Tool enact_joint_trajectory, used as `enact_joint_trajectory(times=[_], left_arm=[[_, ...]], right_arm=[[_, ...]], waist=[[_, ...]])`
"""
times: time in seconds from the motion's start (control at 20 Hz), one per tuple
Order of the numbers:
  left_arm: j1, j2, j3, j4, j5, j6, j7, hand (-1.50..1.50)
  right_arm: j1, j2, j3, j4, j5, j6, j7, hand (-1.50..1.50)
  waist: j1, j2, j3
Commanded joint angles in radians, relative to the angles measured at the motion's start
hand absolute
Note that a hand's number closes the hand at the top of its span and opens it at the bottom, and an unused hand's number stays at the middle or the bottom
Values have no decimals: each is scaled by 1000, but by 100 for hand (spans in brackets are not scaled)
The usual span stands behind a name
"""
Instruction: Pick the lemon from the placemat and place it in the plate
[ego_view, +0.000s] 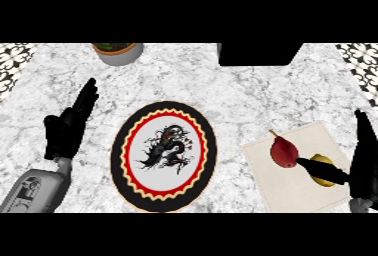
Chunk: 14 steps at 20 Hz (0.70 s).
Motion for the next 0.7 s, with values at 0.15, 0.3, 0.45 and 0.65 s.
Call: enact_joint_trajectory(times=[0.15, 0.3, 0.45, 0.65], left_arm=[[-44, 9, 20, 23, 2, -19, 28, 0], [-31, -16, 17, 54, -18, -16, -14, 0], [-32, -40, -3, -11, -37, 2, 29, 0], [6, -51, 6, -23, -52, -17, 13, 0]], right_arm=[[26, -134, 8, -252, -76, 383, 374, -150], [-2, -174, -44, -296, -126, 488, 480, -150], [-38, -169, -92, -262, -206, 555, 507, -150], [-35, -134, -115, -234, -219, 577, 479, -150]], waist=[[-1, 2, 1], [8, 6, 3], [19, 6, 5], [23, 6, 5]])
